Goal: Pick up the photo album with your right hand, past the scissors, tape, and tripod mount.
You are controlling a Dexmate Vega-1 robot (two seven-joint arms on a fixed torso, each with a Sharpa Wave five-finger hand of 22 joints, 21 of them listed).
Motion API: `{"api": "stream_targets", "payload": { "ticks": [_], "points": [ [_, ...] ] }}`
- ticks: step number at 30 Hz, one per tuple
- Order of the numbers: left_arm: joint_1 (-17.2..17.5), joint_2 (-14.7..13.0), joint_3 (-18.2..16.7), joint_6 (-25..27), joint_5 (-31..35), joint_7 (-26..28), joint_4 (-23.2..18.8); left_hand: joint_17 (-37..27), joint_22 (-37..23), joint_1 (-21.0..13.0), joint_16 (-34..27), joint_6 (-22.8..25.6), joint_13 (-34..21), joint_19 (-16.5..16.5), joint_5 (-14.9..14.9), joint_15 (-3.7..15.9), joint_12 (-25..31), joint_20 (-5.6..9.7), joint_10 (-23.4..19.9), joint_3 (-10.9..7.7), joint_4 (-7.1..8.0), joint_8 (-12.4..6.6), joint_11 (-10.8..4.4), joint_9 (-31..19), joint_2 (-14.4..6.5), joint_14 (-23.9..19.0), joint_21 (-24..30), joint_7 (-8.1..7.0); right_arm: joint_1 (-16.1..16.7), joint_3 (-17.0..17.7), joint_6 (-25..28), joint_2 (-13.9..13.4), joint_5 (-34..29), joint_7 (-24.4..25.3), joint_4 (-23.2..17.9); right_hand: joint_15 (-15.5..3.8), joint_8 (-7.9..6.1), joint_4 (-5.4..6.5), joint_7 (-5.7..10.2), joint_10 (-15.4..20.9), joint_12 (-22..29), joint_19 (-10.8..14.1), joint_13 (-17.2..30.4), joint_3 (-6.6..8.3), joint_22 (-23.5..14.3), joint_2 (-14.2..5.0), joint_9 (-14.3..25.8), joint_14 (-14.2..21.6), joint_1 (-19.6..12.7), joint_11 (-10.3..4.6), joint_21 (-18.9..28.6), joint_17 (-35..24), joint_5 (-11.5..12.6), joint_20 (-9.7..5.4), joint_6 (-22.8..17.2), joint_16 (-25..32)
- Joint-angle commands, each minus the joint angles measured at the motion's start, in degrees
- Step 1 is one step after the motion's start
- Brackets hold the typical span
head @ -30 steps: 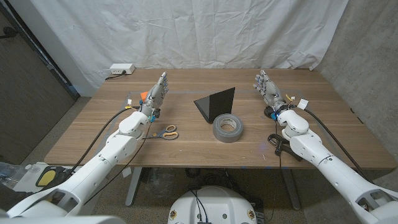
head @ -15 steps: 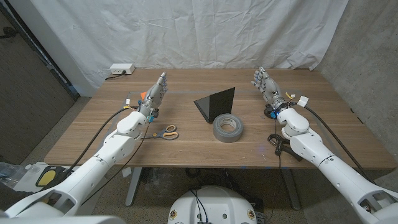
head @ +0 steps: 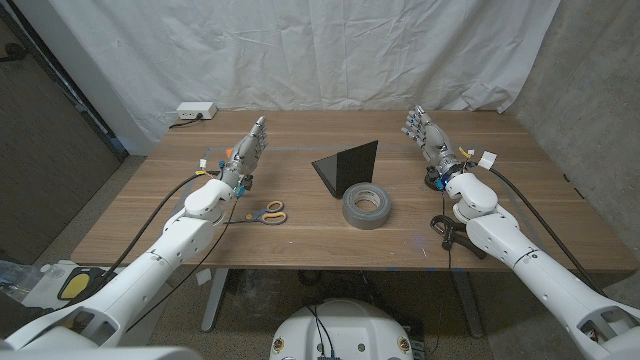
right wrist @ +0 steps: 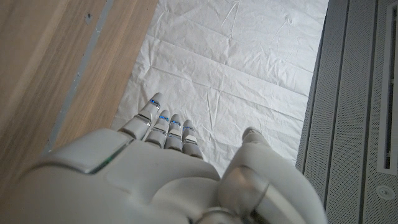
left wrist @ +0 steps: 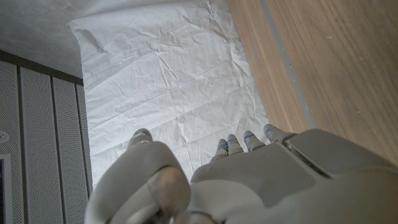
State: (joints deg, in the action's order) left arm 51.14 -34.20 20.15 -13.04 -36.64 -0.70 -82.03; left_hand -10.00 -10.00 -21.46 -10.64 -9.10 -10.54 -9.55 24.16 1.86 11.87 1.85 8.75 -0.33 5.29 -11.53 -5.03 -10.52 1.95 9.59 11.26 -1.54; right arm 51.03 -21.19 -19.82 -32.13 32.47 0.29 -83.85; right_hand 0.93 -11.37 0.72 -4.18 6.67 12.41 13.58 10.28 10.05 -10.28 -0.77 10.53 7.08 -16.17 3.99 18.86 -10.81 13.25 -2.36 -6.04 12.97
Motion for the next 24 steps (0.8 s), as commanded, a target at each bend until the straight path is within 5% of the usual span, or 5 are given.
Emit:
{"api": "stream_targets", "payload": {
  "ticks": [1, 24],
  "points": [
    [0.2, -0.4, -0.3, -0.4, -0.2, -0.5, -0.3, -0.3, -0.2, -0.8, -0.1, -0.2, -0.1, 0.0, 0.3, 1.04, 0.0, 6.73, 0.1, 0.02, -0.39, -0.18, 0.09, -0.2, 0.1, 0.2, 0.1, -0.11, 0.0, 0.2, -2.1, -0.1, -0.8, -0.7, -0.4, 0.01, -0.07, -0.3, 0.19, 0.8, 0.3, 0.6, 0.1, 0.25, -0.2, 0.03, 0.2, 0.6, -0.6, -0.03, 0.2, -0.1, -0.2, -1.9, -0.3, 0.1],
    [1.4, -0.9, -0.7, -0.1, -1.4, -1.0, -2.0, -0.3, -0.2, -1.4, -0.1, 0.0, -0.1, 0.0, 0.2, 0.77, 0.0, 6.64, -0.1, 0.09, -0.64, -0.16, 0.02, -0.2, -0.2, 0.0, 0.1, 0.21, 2.2, 0.9, -5.8, -2.1, -2.2, -2.6, -3.8, 0.02, -0.34, -0.85, 0.46, 2.2, 0.6, 0.8, 0.2, 0.46, -0.2, -0.26, 0.3, 1.0, -1.2, -0.12, -0.3, -0.2, -0.4, -1.47, -1.2, -0.3]
  ]
}}
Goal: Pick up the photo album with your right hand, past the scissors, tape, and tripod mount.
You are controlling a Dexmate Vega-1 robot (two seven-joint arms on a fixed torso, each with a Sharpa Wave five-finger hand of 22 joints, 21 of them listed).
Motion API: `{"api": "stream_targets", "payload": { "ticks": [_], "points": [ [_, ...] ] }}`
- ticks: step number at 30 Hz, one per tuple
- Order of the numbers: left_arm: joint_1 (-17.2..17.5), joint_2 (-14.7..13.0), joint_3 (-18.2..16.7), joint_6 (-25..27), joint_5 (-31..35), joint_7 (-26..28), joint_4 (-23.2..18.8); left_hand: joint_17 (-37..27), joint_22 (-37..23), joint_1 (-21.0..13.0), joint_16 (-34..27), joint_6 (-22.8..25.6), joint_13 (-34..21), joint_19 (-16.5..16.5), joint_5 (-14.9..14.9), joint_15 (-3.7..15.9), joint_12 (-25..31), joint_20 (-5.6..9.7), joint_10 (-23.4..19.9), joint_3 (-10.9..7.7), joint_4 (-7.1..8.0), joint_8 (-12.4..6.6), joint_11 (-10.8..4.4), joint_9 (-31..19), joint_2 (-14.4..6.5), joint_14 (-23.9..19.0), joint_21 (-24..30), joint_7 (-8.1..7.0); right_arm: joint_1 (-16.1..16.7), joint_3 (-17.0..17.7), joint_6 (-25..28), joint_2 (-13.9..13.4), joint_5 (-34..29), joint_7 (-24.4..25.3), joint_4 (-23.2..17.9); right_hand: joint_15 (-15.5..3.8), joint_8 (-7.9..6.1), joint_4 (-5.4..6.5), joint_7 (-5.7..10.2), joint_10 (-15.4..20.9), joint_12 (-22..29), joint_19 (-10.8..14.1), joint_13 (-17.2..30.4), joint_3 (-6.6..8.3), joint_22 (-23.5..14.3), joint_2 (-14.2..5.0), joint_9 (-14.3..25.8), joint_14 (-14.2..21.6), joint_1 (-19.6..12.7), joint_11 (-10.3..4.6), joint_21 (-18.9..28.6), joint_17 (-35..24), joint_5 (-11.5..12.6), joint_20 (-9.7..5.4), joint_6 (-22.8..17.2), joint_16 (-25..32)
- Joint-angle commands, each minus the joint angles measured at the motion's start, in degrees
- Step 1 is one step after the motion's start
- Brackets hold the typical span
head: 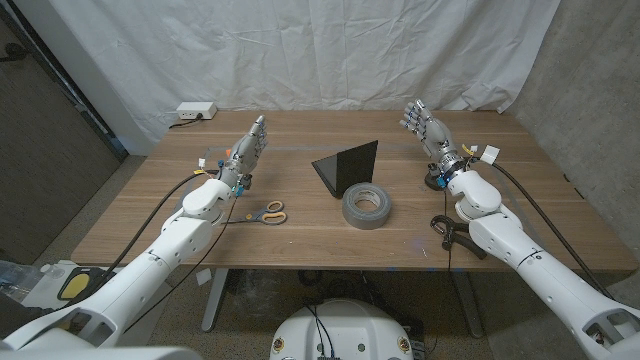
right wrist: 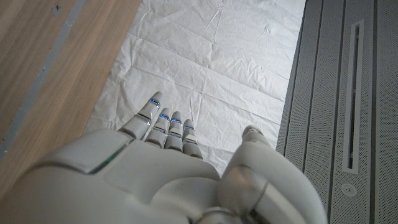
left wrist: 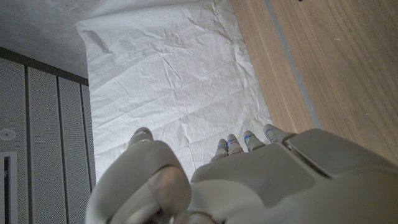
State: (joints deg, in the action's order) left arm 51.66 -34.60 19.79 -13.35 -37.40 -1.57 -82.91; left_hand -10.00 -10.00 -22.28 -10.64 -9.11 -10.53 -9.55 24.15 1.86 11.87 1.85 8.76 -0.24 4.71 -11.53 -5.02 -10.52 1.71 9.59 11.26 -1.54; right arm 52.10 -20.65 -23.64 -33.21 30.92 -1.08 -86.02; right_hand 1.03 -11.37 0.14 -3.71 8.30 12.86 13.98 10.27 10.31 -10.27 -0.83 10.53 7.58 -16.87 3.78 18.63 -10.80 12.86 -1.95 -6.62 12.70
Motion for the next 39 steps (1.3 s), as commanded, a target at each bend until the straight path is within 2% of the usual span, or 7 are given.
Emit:
{"api": "stream_targets", "payload": {
  "ticks": [1, 17, 19, 25, 39],
  "points": [
    [1.0, -0.7, -0.4, 0.2, -0.6, -0.2, -1.3, -0.3, -0.2, -0.6, -0.1, 0.1, -0.1, 0.0, 0.2, 0.75, 0.0, 6.67, -0.1, 0.0, -0.07, -0.17, 0.01, -0.2, 0.1, 0.0, 0.1, 0.23, 1.2, 0.4, -1.9, -1.0, -0.7, -1.0, -2.0, -0.08, -0.33, -0.28, -0.02, 0.6, 0.2, 0.4, 0.2, 0.21, -0.2, -0.22, 0.3, 0.5, -0.5, 0.08, -0.1, -0.2, 0.0, -1.89, -0.6, -0.1],
    [2.6, -1.8, -1.4, -0.1, -1.1, -0.1, -3.5, -0.3, -0.2, -1.0, -0.2, 0.3, -0.1, 0.2, 0.2, 0.64, 0.1, 6.5, -0.4, 0.11, -0.2, -0.19, 0.11, -0.2, -0.1, -0.4, 0.2, 0.3, 3.1, 1.0, -4.4, -1.8, -3.2, -0.1, -4.6, -0.32, -0.5, -0.66, 0.31, 1.4, 0.3, -0.2, 0.2, 0.31, -0.2, -0.36, 0.3, 0.9, -1.0, -0.01, -0.8, -0.2, -0.2, -1.7, -1.3, -0.3],
    [2.7, -1.9, -1.6, -0.1, -2.3, -1.6, -3.4, -0.3, -0.2, -1.1, -0.3, 0.4, -0.1, 0.2, 0.1, 0.56, 0.1, 6.45, -0.5, 0.13, -0.22, -0.21, 0.05, -0.2, -0.1, -0.5, 0.2, 0.3, 3.4, 1.1, -4.6, -1.8, -3.5, 0.2, -5.1, -0.31, -0.49, -0.72, 0.31, 1.7, 0.4, -0.2, 0.2, 0.33, -0.2, -0.4, 0.3, 1.2, -1.0, -0.19, -0.8, -0.2, -0.2, -1.78, -1.4, -0.3],
    [3.4, -2.2, -1.9, -0.7, -1.9, -1.2, -4.0, -0.4, -0.2, -1.4, -0.5, 1.5, -0.1, 0.9, 0.1, 0.2, 0.4, 6.29, -1.5, 0.23, -0.3, -0.53, 0.5, -0.2, -0.3, -1.4, 0.4, 0.55, 4.0, 1.3, -5.2, -2.1, -4.3, 0.3, -6.2, -0.33, -0.49, -0.89, 0.85, 2.4, 0.5, 0.3, 0.2, 0.4, -0.2, -0.55, 0.3, 1.9, -1.2, -0.24, -0.9, -0.2, -0.3, -1.81, -1.6, -0.1],
    [3.2, -2.8, -1.9, -0.3, -1.9, -1.6, -4.2, -0.4, -0.2, -1.8, -0.5, 1.9, -0.1, 1.2, 0.0, 0.04, 0.4, 6.18, -1.9, 0.26, -0.4, -0.56, 0.65, -0.2, -0.6, -1.7, 0.4, 0.66, 5.1, 1.2, -5.4, -2.8, -6.4, 0.9, -8.4, -0.34, -0.41, -1.52, 0.46, 2.6, 0.4, 0.5, 0.2, 0.74, -0.2, -0.79, 0.3, 2.1, -2.1, -0.13, -1.2, -0.2, -0.3, -1.72, -1.7, -0.4]
  ]
}}
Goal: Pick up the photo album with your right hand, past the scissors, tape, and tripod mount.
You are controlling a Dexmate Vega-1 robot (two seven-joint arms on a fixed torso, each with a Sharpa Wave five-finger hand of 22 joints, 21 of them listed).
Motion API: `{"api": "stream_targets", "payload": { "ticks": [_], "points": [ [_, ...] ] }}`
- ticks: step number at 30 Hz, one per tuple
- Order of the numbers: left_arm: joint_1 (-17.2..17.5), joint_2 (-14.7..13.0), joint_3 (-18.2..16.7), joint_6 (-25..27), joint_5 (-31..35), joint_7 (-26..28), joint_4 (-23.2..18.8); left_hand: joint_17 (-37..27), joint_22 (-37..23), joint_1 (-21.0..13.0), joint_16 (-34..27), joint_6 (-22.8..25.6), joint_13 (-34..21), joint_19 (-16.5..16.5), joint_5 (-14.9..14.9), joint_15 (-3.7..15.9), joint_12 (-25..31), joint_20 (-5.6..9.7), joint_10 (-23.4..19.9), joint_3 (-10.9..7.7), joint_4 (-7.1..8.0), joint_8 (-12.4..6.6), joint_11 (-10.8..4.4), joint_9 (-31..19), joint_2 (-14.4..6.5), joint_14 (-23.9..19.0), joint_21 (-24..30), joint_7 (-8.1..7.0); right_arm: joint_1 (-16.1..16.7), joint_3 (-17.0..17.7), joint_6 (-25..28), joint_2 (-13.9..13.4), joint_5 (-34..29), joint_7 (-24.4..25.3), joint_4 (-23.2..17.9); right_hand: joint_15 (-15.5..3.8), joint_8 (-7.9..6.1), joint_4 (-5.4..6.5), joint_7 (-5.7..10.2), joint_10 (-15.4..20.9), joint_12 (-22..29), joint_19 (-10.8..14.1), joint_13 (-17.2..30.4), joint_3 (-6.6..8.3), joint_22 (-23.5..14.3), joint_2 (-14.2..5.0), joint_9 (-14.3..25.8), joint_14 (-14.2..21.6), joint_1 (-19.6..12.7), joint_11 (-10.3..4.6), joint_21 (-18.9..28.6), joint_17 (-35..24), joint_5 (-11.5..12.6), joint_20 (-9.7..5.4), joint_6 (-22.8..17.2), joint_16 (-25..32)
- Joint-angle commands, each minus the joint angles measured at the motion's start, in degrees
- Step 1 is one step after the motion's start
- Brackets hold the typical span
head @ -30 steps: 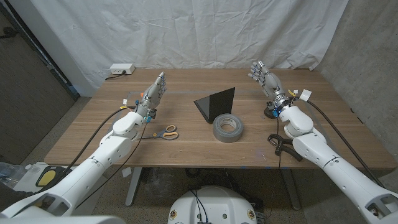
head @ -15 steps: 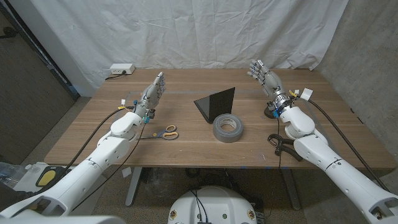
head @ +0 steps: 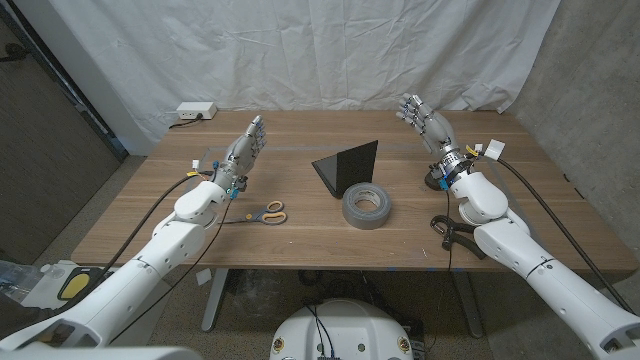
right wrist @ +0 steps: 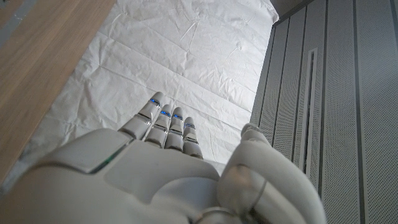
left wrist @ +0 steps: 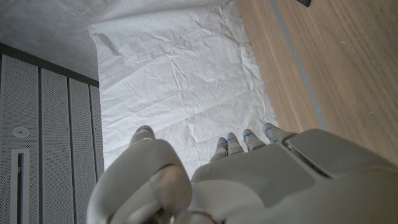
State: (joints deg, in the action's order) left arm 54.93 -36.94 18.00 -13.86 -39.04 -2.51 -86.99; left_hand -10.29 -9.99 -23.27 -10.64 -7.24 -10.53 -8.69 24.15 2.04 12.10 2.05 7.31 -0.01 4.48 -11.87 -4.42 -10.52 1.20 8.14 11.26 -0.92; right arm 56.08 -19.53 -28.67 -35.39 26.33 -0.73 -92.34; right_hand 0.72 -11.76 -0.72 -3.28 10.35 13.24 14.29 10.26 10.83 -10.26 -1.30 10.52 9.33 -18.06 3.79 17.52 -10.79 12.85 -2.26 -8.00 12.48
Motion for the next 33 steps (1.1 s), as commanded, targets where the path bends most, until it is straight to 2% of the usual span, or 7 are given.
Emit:
{"api": "stream_targets", "payload": {
  "ticks": [1, 18, 33],
  "points": [
    [-0.1, -0.3, -0.1, 0.2, -0.2, -0.5, -0.2, -0.1, -0.2, -0.8, -0.5, 0.0, -0.1, 0.3, 0.0, -0.15, 0.2, 5.99, -0.4, 0.03, -0.17, -0.21, 0.04, -0.2, -0.1, -0.3, 0.4, 0.09, 1.2, 0.1, -0.5, -0.7, -2.0, 0.7, -2.2, 0.0, -0.02, -0.75, 0.02, 0.5, 0.0, 0.1, 0.3, 0.27, -0.2, -0.35, 0.3, 0.3, -1.1, -0.16, -0.1, -0.2, -0.3, -1.36, -0.3, -0.2],
    [1.1, -0.7, -0.4, -0.1, 0.1, 0.2, -1.7, -0.1, -0.2, -1.2, -0.4, -0.3, -0.1, 0.3, 0.0, -0.24, -0.1, 5.68, -0.2, 0.06, -0.29, 0.03, 0.33, -0.2, -0.4, -0.3, 0.4, 0.15, 2.4, 0.8, -1.7, -1.6, -6.0, 2.2, -4.2, -0.05, -0.03, -2.32, 0.25, 0.5, -0.2, 0.2, 0.3, 0.91, -0.2, -0.3, 0.3, 0.2, -3.3, -0.27, -0.6, 0.0, -0.3, -1.25, -0.4, -0.6],
    [0.9, -0.2, 0.2, -0.3, 1.0, 0.9, -1.8, -0.1, -0.2, -1.5, -0.4, -0.1, -0.1, 0.4, -0.1, -0.37, -0.1, 5.46, -0.3, 0.12, -0.38, 0.06, 0.18, -0.2, -0.6, -0.5, 0.3, 0.17, 1.9, 0.6, -1.8, -2.9, -7.9, 1.1, -4.9, -0.16, -0.17, -3.44, 0.8, 1.0, -0.2, 0.5, 0.3, 1.17, -0.2, 0.09, 0.3, 0.4, -4.8, -0.29, -0.9, 0.0, -0.4, -1.36, -1.0, -0.8]
  ]
}}
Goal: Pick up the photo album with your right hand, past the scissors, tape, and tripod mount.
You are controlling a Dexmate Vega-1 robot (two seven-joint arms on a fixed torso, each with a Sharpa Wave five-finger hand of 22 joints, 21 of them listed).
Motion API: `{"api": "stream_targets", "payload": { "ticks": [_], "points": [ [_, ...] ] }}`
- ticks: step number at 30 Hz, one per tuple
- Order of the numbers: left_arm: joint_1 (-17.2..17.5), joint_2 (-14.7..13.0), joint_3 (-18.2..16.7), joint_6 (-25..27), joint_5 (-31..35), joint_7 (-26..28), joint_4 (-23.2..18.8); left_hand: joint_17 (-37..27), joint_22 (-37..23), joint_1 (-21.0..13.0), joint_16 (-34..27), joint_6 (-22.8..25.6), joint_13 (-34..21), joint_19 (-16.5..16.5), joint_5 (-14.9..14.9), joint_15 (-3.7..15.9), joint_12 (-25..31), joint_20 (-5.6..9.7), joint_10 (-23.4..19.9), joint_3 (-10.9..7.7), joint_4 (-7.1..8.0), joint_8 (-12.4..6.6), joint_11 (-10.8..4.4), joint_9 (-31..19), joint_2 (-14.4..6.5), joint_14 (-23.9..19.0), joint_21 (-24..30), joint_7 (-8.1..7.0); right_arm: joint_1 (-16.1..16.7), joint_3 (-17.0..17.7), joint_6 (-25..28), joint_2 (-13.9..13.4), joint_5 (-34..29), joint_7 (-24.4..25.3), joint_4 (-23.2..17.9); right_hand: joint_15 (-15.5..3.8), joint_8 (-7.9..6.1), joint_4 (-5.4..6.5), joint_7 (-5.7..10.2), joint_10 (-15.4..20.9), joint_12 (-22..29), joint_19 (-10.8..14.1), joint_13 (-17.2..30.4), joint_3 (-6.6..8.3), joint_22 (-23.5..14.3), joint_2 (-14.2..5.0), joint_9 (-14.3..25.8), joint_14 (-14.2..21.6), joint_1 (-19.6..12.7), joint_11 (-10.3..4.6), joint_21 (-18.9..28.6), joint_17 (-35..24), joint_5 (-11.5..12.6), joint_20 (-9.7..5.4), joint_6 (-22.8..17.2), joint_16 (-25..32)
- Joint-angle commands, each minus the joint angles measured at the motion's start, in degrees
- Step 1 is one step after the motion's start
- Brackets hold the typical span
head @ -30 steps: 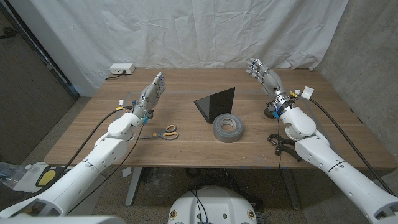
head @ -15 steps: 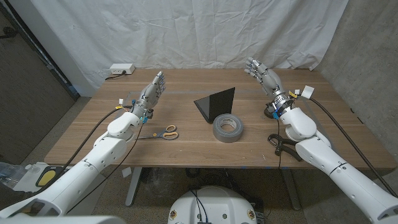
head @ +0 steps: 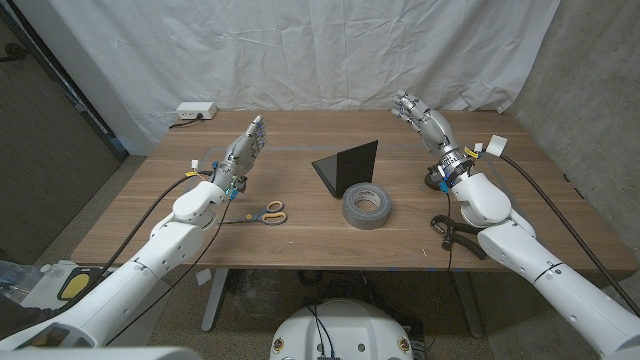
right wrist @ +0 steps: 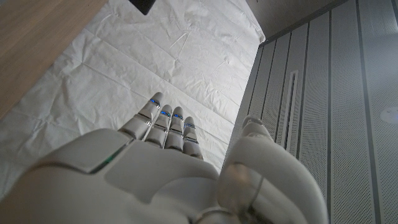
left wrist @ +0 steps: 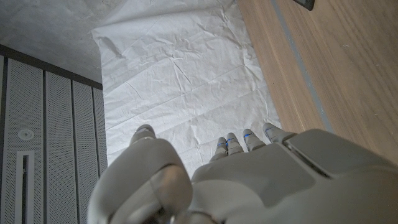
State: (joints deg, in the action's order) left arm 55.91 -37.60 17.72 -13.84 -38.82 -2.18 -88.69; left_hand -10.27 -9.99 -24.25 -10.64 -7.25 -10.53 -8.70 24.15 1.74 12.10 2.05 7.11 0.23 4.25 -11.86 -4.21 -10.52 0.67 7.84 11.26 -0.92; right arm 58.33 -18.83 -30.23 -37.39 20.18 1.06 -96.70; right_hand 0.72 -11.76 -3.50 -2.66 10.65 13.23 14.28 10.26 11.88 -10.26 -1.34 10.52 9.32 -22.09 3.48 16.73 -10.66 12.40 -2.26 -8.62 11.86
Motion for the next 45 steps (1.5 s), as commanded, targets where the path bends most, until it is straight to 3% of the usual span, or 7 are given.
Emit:
{"api": "stream_targets", "payload": {
  "ticks": [1, 29, 40, 45],
  "points": [
    [-0.2, 0.5, 0.5, -0.3, 0.8, 0.6, -0.1, -0.1, -0.2, -0.5, -0.4, -0.1, -0.1, 0.4, -0.1, -0.11, -0.1, 5.46, -0.1, -0.11, -0.14, 0.05, -0.02, -0.2, 0.0, -0.2, 0.3, 0.14, -0.4, -0.1, -0.3, -0.9, -2.0, -0.8, -0.4, -0.16, -0.17, -0.69, 0.24, 0.7, -0.2, 0.5, 0.3, 0.12, -0.2, 0.14, 0.3, 0.4, -0.8, 0.05, -0.1, -0.1, 0.1, -1.36, -0.4, -0.2],
    [-1.4, 0.0, 1.5, 2.4, 2.2, 1.7, -1.6, -0.1, -0.2, -1.0, -0.3, 0.0, -0.1, 0.4, -0.2, -0.01, -0.2, 5.09, -0.2, 0.06, -0.28, 0.14, -0.15, -0.3, -0.3, -0.4, 0.2, 0.08, -1.0, 0.3, -1.3, -2.5, -5.2, -1.4, -1.7, -0.29, -0.25, -2.02, 0.74, 1.1, -0.3, 1.3, 0.3, 0.8, -0.2, -0.15, 0.3, 1.2, -2.7, -0.28, -0.5, -0.2, 0.1, -1.46, -1.3, -0.2],
    [-3.1, 0.1, 2.0, 3.0, 2.3, 0.8, -0.4, -0.2, -0.2, -1.2, -0.3, 0.0, -0.1, 0.3, -0.3, -0.07, -0.3, 4.88, -0.2, 0.18, -0.31, 0.2, -0.17, -0.3, -0.4, -0.4, 0.2, 0.23, -1.1, 0.6, -1.0, -3.3, -7.5, -1.0, -2.8, -0.41, -0.23, -3.38, 0.97, 1.3, -0.4, 1.4, 0.3, 1.93, -0.2, -1.06, 0.3, 1.3, -5.3, -0.35, -0.9, -0.2, 0.3, -1.4, -1.5, -0.4],
    [-2.7, -0.3, 1.7, 3.0, 2.4, 1.2, -1.4, -0.2, -0.2, -1.2, -0.2, 0.0, -0.1, 0.2, -0.3, -0.28, -0.3, 4.84, -0.2, 0.24, -0.32, 0.23, -0.15, -0.3, -0.4, -0.4, 0.2, 0.2, -0.9, 0.7, -1.3, -3.4, -8.0, -0.7, -2.9, -0.62, -0.29, -4.36, 2.17, 1.5, -0.4, 1.5, 0.3, 2.66, -0.3, -1.47, 0.4, 1.0, -7.1, -0.6, -1.2, -0.1, 0.4, -1.46, -1.9, -0.7]
  ]
}}
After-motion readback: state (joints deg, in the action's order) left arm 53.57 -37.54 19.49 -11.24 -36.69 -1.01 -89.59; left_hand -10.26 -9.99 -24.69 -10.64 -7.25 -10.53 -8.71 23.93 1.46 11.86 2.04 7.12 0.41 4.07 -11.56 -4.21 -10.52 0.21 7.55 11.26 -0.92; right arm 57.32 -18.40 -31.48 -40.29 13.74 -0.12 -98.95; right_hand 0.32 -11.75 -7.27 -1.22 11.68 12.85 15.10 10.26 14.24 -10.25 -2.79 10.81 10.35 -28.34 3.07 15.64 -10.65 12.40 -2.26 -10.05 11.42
